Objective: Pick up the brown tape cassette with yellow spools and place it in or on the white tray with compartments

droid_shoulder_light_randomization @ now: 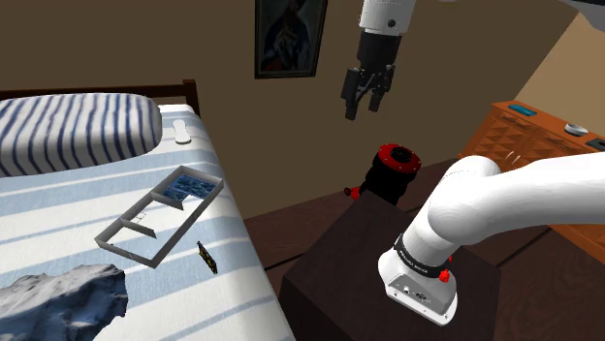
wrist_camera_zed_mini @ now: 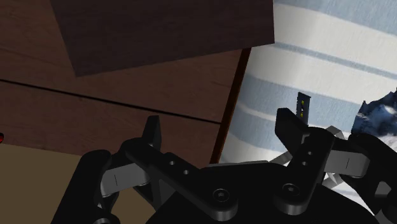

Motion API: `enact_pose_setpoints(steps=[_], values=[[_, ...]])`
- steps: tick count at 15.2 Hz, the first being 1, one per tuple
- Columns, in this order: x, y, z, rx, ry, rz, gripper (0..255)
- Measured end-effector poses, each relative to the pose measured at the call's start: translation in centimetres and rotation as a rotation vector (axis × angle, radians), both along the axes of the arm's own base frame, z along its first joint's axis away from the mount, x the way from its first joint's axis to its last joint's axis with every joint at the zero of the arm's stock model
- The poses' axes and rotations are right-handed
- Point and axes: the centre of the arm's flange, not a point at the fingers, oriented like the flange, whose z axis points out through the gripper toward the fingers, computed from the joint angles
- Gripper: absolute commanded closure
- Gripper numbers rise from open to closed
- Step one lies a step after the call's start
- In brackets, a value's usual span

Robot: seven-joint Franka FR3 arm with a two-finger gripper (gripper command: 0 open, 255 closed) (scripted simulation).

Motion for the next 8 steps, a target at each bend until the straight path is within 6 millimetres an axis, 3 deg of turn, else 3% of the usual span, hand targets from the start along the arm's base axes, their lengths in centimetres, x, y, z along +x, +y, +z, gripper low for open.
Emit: enact_pose_setpoints(steps=[4, 8], values=[[0.8, 1.6, -1.9, 0.000, -0.001, 0.001, 0], [2.5, 4.4, -5.9, 0.000, -0.004, 0.003, 0]])
